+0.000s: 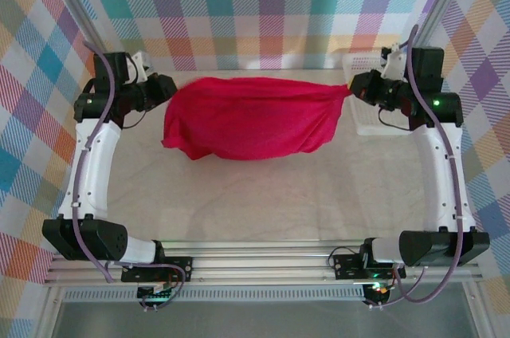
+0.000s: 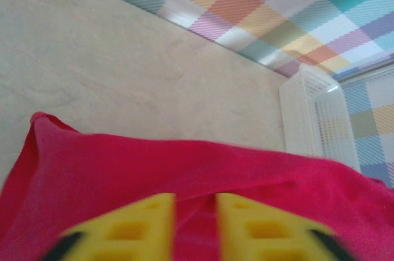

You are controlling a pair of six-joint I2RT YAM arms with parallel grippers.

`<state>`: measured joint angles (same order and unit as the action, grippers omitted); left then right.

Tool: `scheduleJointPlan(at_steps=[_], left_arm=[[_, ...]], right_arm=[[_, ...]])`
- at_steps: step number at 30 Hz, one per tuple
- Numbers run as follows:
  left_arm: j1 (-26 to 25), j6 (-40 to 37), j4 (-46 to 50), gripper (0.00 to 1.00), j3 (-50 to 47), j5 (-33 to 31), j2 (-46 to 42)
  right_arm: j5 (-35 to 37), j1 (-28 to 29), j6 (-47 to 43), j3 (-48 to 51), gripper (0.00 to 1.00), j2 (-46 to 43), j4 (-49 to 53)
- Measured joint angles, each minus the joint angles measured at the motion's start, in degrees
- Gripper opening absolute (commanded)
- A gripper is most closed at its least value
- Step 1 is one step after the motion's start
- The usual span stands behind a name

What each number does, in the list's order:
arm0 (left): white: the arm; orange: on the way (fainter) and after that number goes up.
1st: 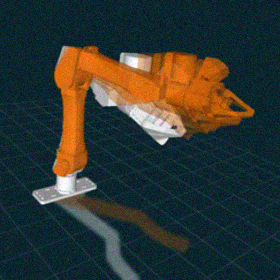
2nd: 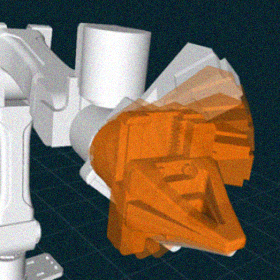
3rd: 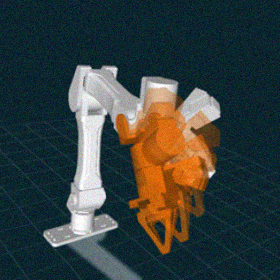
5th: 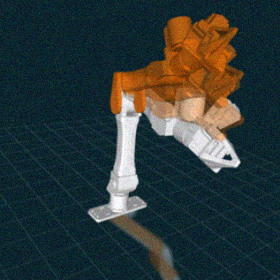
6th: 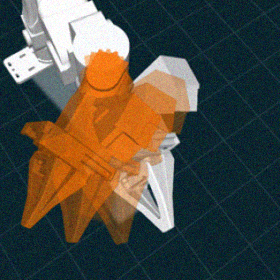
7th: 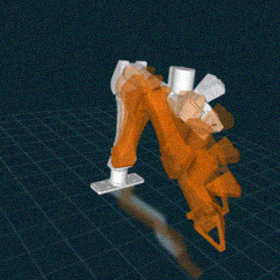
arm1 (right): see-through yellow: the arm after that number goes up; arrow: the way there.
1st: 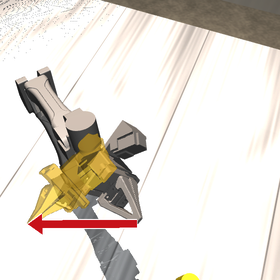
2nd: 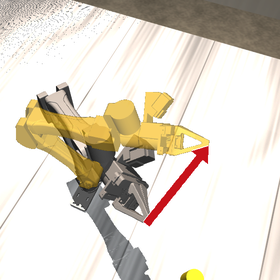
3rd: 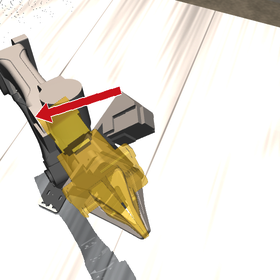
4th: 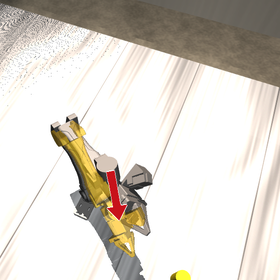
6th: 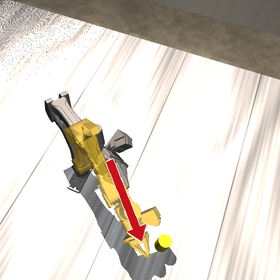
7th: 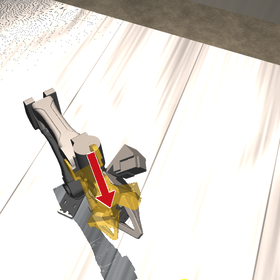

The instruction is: Fold the inside-out t-shirt

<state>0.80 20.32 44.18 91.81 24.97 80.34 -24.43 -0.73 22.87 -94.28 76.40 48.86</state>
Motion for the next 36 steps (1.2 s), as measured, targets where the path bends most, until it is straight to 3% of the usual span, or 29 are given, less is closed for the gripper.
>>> scheduleJointPlan(at_steps=[3,10,14,20,26,28,29,31,32,36], left_arm=[[-0.8,0.0,-0.9,0.71,-5.6,-0.2,0.5],[-1.3,1.2,-1.9,0.53,-20.3,-3.1,3.1],[-2.4,2.6,-4.5,0.56,-27.3,-3.9,2.9],[-10.4,5.4,-9.6,0.61,-38.0,-5.5,3.0],[-12.4,7.2,-15.5,0.6,-39.6,-6.1,10.0],[-12.4,7.9,-17.8,0.53,-39.5,-6.1,12.2],[-12.4,8.3,-18.9,0.41,-39.5,-6.0,13.4],[-12.4,8.9,-20.4,0.1,-39.4,-6.1,15.8],[-12.4,8.9,-19.4,0.0,-39.1,-6.9,16.5],[-11.0,8.4,-15.0,0.0,-33.9,-8.3,16.5]], right_arm=[[1.9,-1.1,0.3,5.1,0.0,-0.4,-0.6],[5.4,-1.2,0.4,13.0,0.0,-0.5,-1.5],[5.7,-1.2,0.4,13.7,0.0,-0.4,-2.7],[5.7,-1.2,0.4,13.7,0.0,0.0,-4.0],[4.8,-1.2,0.5,14.0,0.0,0.8,-5.2],[4.8,-1.2,0.5,14.0,0.0,0.8,-5.2],[4.7,-1.2,0.5,14.0,0.0,0.8,-5.3],[4.6,-1.2,0.5,14.0,0.0,0.8,-5.3],[4.4,-1.2,0.5,14.0,0.0,0.8,-5.4],[4.2,-1.5,0.4,13.1,0.0,1.9,-4.8]])
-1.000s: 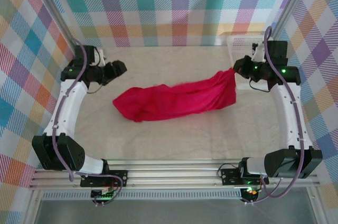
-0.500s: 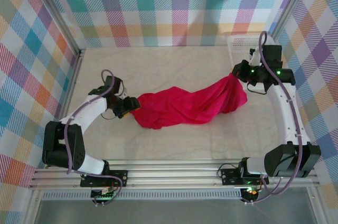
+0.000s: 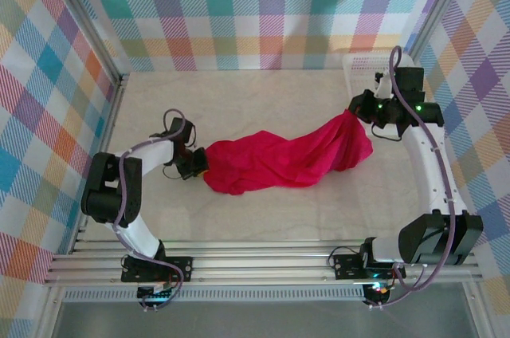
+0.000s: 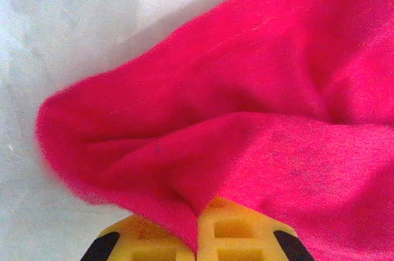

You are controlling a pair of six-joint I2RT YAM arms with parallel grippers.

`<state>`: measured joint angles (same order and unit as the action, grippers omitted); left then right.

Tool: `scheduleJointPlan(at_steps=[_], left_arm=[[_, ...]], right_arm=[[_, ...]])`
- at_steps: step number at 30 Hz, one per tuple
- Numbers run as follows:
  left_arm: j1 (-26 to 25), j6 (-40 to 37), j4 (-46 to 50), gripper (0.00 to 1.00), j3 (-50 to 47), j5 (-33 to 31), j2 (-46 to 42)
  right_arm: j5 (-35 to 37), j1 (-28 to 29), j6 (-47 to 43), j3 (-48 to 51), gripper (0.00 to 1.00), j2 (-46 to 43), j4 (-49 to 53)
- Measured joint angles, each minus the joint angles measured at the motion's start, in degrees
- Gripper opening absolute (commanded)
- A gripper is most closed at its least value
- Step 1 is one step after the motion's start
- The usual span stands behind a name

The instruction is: Fold the inside-out t-shirt

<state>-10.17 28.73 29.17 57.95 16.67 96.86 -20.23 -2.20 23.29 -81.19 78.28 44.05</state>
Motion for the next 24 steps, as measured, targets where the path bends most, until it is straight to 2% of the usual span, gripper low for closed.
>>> scheduleJointPlan(at_steps=[2,4,8,11,12,15,24], left_arm=[[1.5,-0.3,3.5,0.0,6.9,-0.7,-1.2],[5.3,-0.4,6.3,0.0,15.8,-0.7,-3.3],[17.6,1.1,6.4,0.0,35.0,0.7,-8.3],[26.7,3.9,4.9,0.0,43.0,3.0,-12.1],[29.7,5.0,4.6,0.0,44.4,4.3,-13.4],[34.1,7.6,4.6,0.0,45.4,8.5,-16.1],[35.4,12.3,4.3,0.0,39.5,15.3,-16.3]], right_arm=[[0.0,-0.4,0.0,-2.7,0.0,1.8,1.2],[0.1,-1.2,0.0,-6.6,0.0,3.6,2.4],[0.6,-5.0,0.2,-14.9,0.0,4.8,4.8],[-0.4,-9.8,1.3,-19.0,0.0,4.0,5.1],[-1.4,-11.2,1.7,-19.9,0.0,3.5,5.1],[-4.0,-12.9,2.4,-21.7,0.0,2.1,5.3],[-10.6,-13.0,5.5,-17.2,0.0,-0.4,4.8]])
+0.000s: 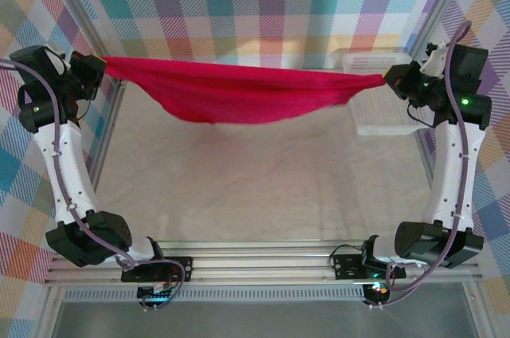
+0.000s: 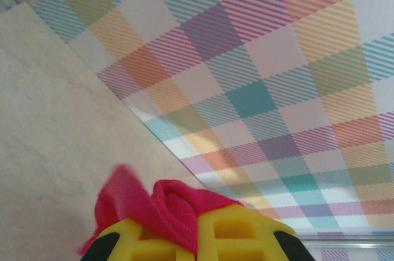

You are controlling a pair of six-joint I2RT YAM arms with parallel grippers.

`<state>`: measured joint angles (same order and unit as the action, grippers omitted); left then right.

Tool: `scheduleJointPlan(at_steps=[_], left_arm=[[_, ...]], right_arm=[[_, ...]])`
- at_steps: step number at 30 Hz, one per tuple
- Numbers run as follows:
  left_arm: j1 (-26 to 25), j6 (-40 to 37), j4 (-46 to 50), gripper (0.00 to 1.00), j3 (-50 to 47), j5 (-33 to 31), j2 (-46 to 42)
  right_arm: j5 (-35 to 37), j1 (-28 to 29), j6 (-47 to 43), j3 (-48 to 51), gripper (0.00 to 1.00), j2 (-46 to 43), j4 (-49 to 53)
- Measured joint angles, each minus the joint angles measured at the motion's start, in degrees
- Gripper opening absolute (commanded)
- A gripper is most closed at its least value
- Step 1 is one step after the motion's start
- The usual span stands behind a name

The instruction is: Fold the inside-out t-shirt

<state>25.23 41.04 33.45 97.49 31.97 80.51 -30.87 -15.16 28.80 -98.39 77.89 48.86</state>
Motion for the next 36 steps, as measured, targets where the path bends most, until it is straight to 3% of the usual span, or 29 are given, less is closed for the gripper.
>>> scheduleJointPlan(at_steps=[5,10,16,21,25,36], left_arm=[[-0.7,-0.7,0.1,0.0,-0.1,0.5,-1.8],[-6.1,-3.5,0.0,0.0,-1.6,0.1,-2.8],[-12.9,-6.1,2.0,0.0,3.6,0.0,10.9],[-14.0,-7.3,5.4,0.0,11.3,-1.4,20.4],[-14.0,-9.0,6.8,0.0,10.9,-3.3,18.2],[-14.0,-15.3,9.0,0.0,-7.0,-7.8,0.5]], right_arm=[[-1.7,2.4,0.8,2.1,0.0,-2.0,-0.4],[-2.3,4.4,1.0,6.3,0.0,-5.0,-1.4],[-2.2,5.0,2.1,6.8,0.0,-1.5,-3.8],[-1.4,5.8,2.1,6.3,0.0,2.0,-4.3],[-0.6,6.1,1.9,9.0,0.0,0.5,-5.3],[1.4,6.3,0.1,29.7,0.0,-14.3,-3.2]])
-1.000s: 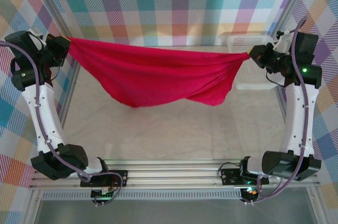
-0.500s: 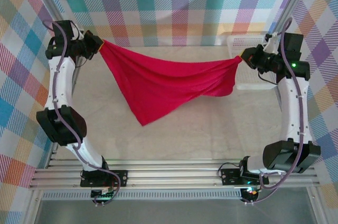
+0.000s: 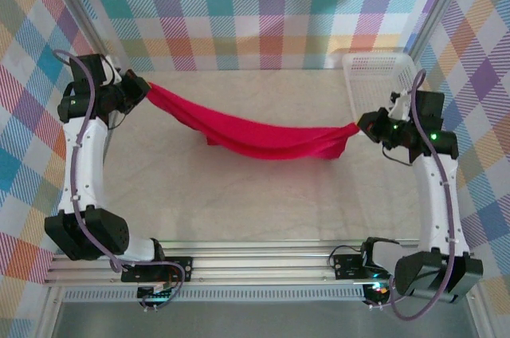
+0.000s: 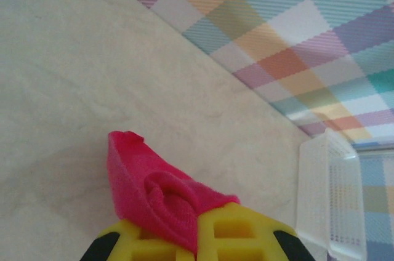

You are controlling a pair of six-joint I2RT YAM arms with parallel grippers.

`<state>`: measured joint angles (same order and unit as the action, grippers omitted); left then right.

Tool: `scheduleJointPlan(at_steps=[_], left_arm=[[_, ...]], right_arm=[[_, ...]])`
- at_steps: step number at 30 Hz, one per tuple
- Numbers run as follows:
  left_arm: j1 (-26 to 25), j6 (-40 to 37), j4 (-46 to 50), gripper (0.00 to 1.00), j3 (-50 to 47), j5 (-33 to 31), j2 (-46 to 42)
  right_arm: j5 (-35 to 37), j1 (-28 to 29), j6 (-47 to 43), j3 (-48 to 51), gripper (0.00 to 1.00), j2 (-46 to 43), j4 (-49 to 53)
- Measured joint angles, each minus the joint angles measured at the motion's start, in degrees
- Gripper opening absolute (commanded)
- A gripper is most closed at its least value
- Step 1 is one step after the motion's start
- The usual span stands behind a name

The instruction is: Fold the inside-out t-shirt

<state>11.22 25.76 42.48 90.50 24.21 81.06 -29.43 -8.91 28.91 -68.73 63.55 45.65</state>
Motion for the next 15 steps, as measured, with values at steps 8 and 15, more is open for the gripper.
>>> scheduleJointPlan(at_steps=[8,15], left_arm=[[-0.5,-1.2,-1.9,0.01,-11.6,-1.7,2.3],[-4.7,-1.4,-3.1,0.65,-15.1,-7.5,12.0]], right_arm=[[1.2,1.2,-0.5,10.4,0.0,2.7,-4.0],[8.2,4.9,-1.3,12.0,0.5,18.0,-9.8]])
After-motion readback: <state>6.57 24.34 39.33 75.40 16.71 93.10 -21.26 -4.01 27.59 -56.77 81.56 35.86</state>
